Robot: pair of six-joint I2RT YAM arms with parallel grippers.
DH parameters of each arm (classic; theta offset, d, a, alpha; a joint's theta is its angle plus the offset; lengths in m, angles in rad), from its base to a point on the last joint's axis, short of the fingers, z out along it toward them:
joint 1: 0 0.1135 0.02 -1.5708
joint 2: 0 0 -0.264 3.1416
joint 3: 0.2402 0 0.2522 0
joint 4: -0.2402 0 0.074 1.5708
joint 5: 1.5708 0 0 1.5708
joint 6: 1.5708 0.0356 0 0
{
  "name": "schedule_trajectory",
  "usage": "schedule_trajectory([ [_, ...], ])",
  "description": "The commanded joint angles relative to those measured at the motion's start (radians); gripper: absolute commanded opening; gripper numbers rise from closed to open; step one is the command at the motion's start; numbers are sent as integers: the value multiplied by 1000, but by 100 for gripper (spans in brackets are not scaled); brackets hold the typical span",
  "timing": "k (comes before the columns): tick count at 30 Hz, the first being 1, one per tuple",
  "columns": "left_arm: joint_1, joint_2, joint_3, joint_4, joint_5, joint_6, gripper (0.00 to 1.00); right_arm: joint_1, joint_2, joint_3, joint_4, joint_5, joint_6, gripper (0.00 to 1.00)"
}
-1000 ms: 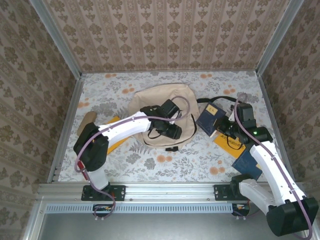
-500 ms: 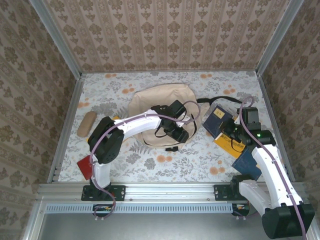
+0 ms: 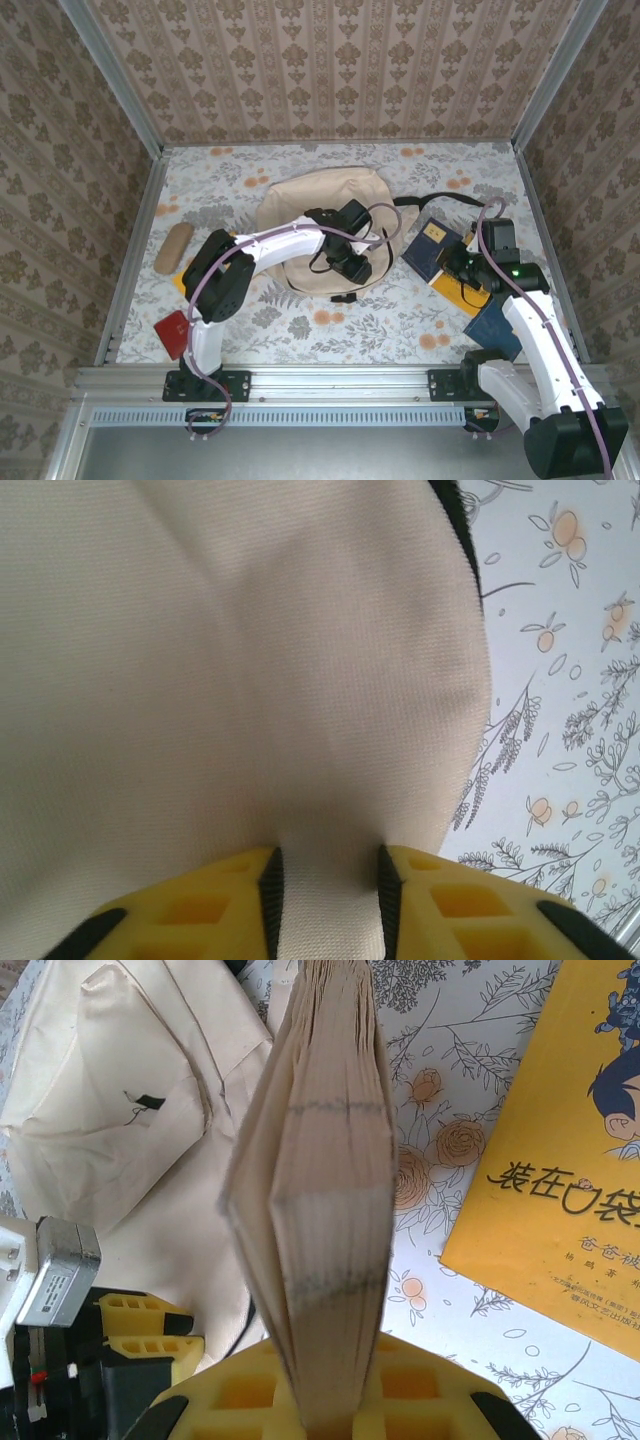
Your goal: Pack the student bag
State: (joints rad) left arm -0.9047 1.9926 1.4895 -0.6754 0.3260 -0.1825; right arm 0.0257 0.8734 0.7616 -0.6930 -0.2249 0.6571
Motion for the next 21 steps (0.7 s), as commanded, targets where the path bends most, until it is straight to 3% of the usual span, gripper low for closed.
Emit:
schedule_trajectory([
  [1,8,15,34,-37,-5,12,25,-6,-21,-1,21,-29,3,0],
  [4,10,21,43,-37,-16,11,21,-6,-22,-3,21,-28,4,0],
  [7,9,19,51,-42,-34,12,24,-6,-21,-2,22,-30,3,0],
  [12,16,-11,49,-46,-91,34,59,-6,-23,-6,26,-35,4,0],
  [15,38,-17,39,-57,-73,42,67,-6,-23,-13,30,-43,5,0],
  [21,43,1,13,-65,92,95,74,-6,-28,-31,43,-57,18,0],
])
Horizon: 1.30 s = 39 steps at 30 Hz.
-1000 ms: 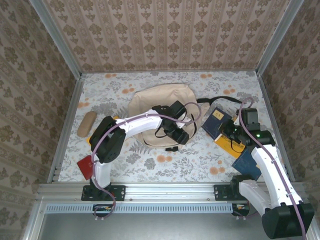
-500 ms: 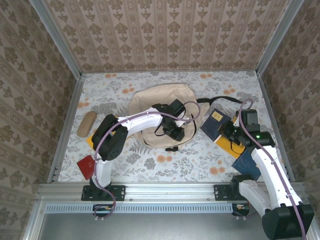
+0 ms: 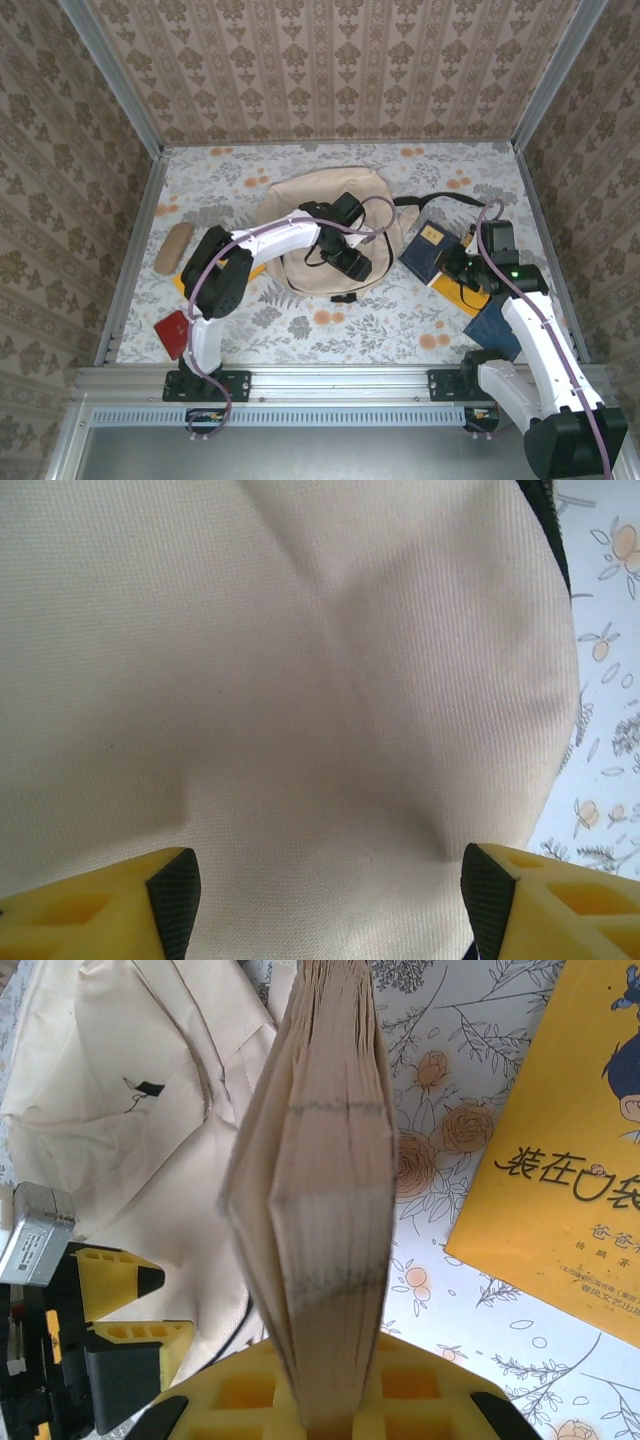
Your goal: Pack the student bag
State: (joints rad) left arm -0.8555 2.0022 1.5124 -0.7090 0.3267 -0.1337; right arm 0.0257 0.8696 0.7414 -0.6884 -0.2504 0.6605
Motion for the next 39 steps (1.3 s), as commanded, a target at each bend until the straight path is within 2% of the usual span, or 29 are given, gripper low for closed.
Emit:
schedule_trajectory([
  [1,-9,1,-5,-39,91,47,74,-5,-24,-12,40,-32,16,0],
  [4,-14,38,13,-64,81,42,73,-4,-23,-16,46,-35,21,0],
  [10,-15,74,23,-78,58,24,64,-4,-24,-15,48,-35,20,0],
  [13,-15,82,37,-94,32,13,51,-4,-24,-14,50,-36,23,0],
  [18,-12,75,50,-102,-13,1,20,-4,-28,-10,53,-40,28,0],
  [20,-7,59,55,-103,-20,-6,15,-4,-31,-7,49,-42,27,0],
  [33,49,-111,58,-68,48,-18,13,-2,-71,26,-9,-44,5,0],
  [39,102,-168,51,-3,38,-96,9,-3,-113,45,-30,-48,5,0],
])
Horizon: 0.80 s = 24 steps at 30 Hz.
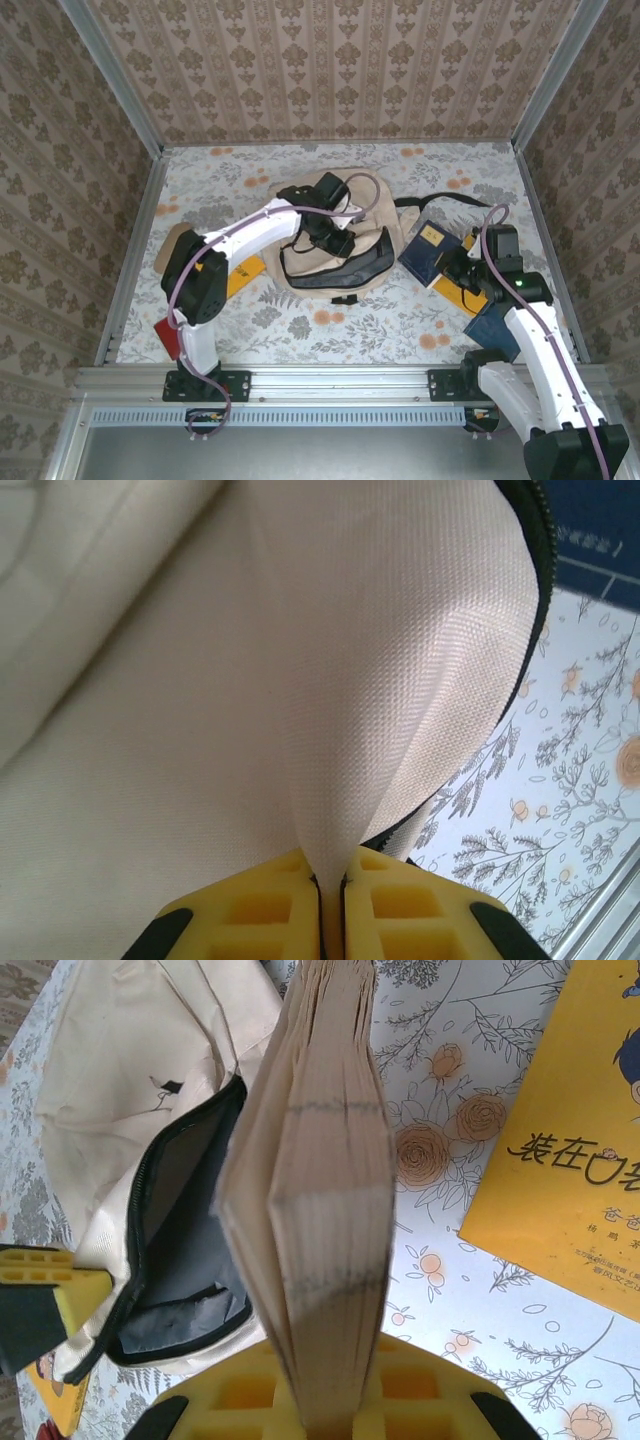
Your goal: Pack the student bag
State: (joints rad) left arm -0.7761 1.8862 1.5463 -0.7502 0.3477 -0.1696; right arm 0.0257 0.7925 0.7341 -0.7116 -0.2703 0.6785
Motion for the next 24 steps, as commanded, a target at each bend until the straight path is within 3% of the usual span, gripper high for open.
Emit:
schedule_trajectory([
  [1,31,-67,13,59,10,-79,8,-3,-52,53,-2,-39,-9,0],
  [11,33,-182,30,294,-152,-153,5,-3,-192,76,40,-189,71,0],
  [17,20,-171,84,354,-228,-155,4,23,-222,-10,143,-274,194,0],
  [20,13,-158,110,364,-233,-150,4,96,-200,-83,280,-278,294,0],
  [24,5,-157,137,355,-229,-141,4,253,-111,-101,398,-149,331,0],
])
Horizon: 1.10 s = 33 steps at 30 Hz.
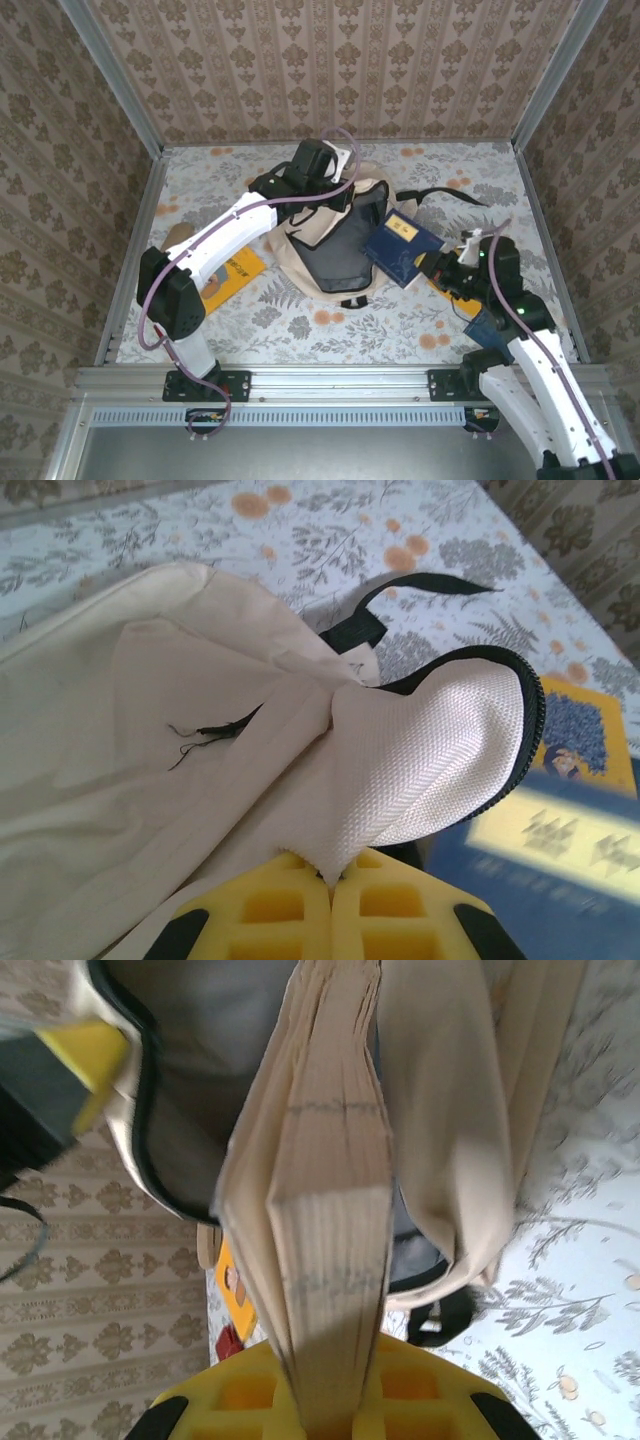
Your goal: Pack the student bag
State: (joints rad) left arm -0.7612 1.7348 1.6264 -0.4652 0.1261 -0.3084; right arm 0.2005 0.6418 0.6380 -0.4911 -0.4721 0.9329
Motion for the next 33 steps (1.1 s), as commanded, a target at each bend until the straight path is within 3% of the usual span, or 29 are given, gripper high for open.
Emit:
schedule_trajectory([
  [1,-11,-7,61,67,-5,0,4,113,70,-4,212,82,86,0],
  [7,-12,-20,68,48,7,15,4,263,352,32,484,269,151,0],
  [17,18,-45,71,19,0,8,3,325,803,182,895,431,251,0],
  [25,34,-61,87,28,-2,-14,3,342,1033,300,947,504,358,0],
  [29,50,-61,114,14,7,-31,3,369,1144,342,993,612,333,0],
  [33,71,-62,115,13,23,-44,3,368,1251,391,1025,618,343,0],
])
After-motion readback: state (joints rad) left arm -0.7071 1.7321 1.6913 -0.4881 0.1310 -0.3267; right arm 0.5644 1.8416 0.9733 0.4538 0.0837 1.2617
